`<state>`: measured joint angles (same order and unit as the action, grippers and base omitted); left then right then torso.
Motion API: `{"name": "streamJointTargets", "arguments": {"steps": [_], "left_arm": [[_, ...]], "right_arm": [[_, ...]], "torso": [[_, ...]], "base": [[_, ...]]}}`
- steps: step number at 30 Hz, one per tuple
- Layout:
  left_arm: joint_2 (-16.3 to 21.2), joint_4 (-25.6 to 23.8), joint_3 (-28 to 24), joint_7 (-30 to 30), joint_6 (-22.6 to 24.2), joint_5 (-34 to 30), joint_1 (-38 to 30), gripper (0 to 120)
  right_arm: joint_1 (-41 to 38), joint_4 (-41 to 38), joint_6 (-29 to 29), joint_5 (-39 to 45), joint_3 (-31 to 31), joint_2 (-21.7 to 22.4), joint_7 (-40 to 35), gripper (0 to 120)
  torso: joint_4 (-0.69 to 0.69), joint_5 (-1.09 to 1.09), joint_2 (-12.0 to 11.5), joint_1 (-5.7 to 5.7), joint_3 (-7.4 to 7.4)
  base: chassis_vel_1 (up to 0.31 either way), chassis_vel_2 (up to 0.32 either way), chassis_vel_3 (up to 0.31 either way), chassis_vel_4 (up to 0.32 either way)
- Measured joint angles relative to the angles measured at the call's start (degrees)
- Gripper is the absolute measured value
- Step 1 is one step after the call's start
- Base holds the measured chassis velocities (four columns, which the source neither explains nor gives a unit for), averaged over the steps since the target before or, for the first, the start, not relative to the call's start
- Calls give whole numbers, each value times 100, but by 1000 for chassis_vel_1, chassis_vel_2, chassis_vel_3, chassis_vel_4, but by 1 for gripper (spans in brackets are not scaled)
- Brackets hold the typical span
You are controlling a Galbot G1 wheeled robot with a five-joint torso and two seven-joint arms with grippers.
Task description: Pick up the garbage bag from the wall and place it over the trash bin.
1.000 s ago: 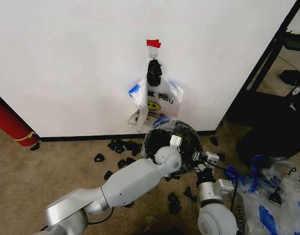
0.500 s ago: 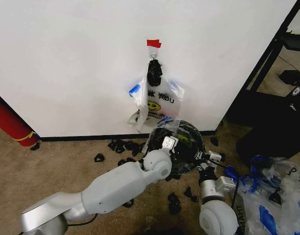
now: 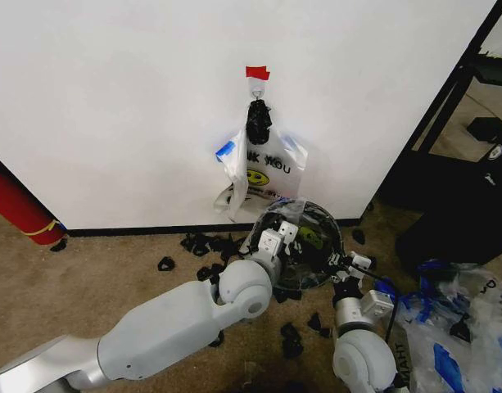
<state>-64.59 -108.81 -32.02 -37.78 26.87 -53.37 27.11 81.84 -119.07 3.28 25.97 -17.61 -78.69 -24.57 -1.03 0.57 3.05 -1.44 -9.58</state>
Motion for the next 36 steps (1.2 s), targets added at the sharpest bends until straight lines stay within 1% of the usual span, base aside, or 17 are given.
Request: {"name": "streamJointTargets", "arguments": {"steps": [5,10,12,13,17,24,36], "left_arm": [[-169,152,-5,-42,-57,136,-19,0],[-419,547,-57,-44,-104,280,-25,0],[-601,850,-52,-82,-174,275,-34,0],[-601,850,-52,-82,-174,275,-34,0],[-747,1199,-50,-101,-235,313,-108,0],[-839,1467,-149,-114,-74,311,-213,0],[-1069,1981,-257,-106,14,306,-300,0]], "right_arm": [[27,-54,6,-2,-3,-3,-3,0],[70,-174,20,12,-9,4,-4,0],[97,-260,39,53,-23,22,-4,0],[97,-260,39,53,-23,22,-4,0],[133,-305,48,102,-63,53,-4,0],[130,-321,50,112,-42,34,-3,0],[147,-386,56,106,-23,40,4,0]], "torso": [[0,0,0,0,0],[0,0,0,0,-1],[-1,0,0,0,-1],[-1,0,0,0,-1],[-1,0,0,0,-1],[0,-1,0,0,-1],[0,-1,0,0,-1]], "base": [[0,0,0,0],[0,0,0,0],[0,0,0,0],[0,0,0,0],[0,0,0,0],[0,0,0,0],[0,0,0,0]]}}
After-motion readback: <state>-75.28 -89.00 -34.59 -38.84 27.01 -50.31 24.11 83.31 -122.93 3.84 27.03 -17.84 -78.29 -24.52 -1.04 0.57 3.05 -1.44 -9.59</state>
